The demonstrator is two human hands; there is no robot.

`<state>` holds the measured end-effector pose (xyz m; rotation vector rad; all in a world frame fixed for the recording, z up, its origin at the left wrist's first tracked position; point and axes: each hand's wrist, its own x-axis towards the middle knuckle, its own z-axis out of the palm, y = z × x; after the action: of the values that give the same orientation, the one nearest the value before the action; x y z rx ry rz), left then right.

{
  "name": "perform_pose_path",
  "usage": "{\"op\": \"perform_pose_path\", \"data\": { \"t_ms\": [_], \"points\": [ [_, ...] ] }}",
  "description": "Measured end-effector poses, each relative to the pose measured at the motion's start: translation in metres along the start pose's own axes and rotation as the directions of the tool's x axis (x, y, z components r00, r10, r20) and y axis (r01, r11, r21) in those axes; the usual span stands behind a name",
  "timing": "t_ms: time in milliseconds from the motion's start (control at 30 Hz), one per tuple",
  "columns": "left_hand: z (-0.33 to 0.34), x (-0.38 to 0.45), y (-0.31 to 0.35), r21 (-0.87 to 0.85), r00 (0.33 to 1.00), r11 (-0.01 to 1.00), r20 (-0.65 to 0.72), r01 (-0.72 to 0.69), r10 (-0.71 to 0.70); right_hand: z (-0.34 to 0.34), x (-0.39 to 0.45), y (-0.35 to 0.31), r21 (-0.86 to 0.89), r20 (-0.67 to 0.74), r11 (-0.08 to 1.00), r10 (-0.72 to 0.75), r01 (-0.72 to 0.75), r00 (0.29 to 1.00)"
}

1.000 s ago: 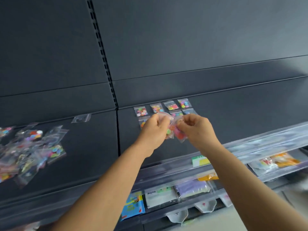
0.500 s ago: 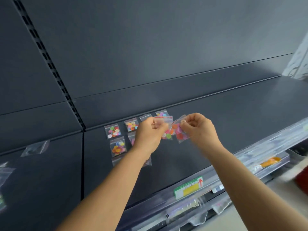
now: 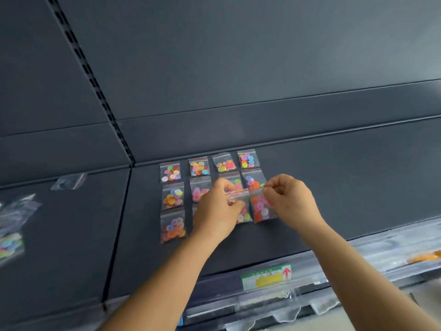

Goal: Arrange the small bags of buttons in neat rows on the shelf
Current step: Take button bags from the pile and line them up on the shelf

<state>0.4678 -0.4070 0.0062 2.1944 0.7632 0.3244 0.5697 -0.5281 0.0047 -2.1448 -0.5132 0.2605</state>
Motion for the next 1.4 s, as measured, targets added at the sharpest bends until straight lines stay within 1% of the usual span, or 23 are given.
{"op": "perform_pose_path", "data": {
  "t_ms": [133,200,267,333,367,433,467,533,600,667,933,1067,1200,1300,1400],
  "points": [
    [0.009,-0.01,0.002,0.153,0.999,0.988,-0.042,0.019,-0.013,0.0,0.003,0.007,-0.083,0.067,0.995,-0.054,0.059,0.996],
    [0.013,-0.012,0.005,0.246,0.996,0.969,-0.079,-0.013,0.034,0.0,0.003,0.01,-0.135,0.091,0.987,-0.078,0.09,0.993],
    [0.016,-0.014,0.007,0.377,0.985,0.925,-0.135,-0.045,0.103,0.0,0.001,0.012,-0.198,0.114,0.971,-0.111,0.132,0.987],
    [0.016,-0.019,0.01,0.458,0.97,0.886,-0.173,-0.074,0.171,-0.002,-0.001,0.015,-0.252,0.127,0.949,-0.164,0.191,0.978],
    [0.016,-0.023,0.009,0.476,0.966,0.873,-0.161,-0.102,0.201,-0.003,-0.004,0.016,-0.277,0.132,0.933,-0.201,0.23,0.971],
    [0.018,-0.03,0.007,0.506,0.965,0.844,-0.074,-0.181,0.252,-0.004,-0.009,0.019,-0.313,0.14,0.89,-0.303,0.333,0.943],
    [0.019,-0.033,0.005,0.51,0.965,0.833,-0.025,-0.213,0.262,-0.004,-0.013,0.02,-0.319,0.142,0.865,-0.36,0.387,0.922],
    [0.021,-0.037,0.002,0.494,0.968,0.838,0.027,-0.231,0.251,-0.004,-0.02,0.02,-0.333,0.164,0.823,-0.43,0.46,0.888],
    [0.021,-0.038,0.0,0.467,0.973,0.857,0.032,-0.216,0.228,-0.002,-0.023,0.022,-0.37,0.232,0.79,-0.432,0.49,0.872],
    [0.021,-0.039,0.0,0.451,0.976,0.868,0.03,-0.208,0.218,-0.001,-0.023,0.025,-0.381,0.27,0.782,-0.416,0.493,0.869],
    [0.017,-0.039,-0.005,0.436,0.969,0.866,0.085,-0.244,0.23,0.0,-0.016,0.029,-0.352,0.214,0.776,-0.477,0.523,0.853],
    [0.017,-0.036,-0.006,0.436,0.969,0.866,0.096,-0.246,0.227,0.002,-0.013,0.03,-0.364,0.207,0.769,-0.483,0.526,0.851],
    [0.012,-0.041,-0.003,0.457,0.974,0.861,0.073,-0.225,0.215,0.003,-0.017,0.026,-0.381,0.175,0.752,-0.512,0.538,0.841],
    [0.006,-0.049,-0.008,0.492,0.981,0.85,0.043,-0.186,0.189,0.006,-0.023,0.02,-0.376,0.158,0.711,-0.583,0.594,0.797],
    [0.001,-0.056,-0.017,0.528,0.989,0.837,0.04,-0.145,0.146,0.013,-0.028,0.013,-0.367,0.199,0.651,-0.644,0.665,0.739]
  ]
}}
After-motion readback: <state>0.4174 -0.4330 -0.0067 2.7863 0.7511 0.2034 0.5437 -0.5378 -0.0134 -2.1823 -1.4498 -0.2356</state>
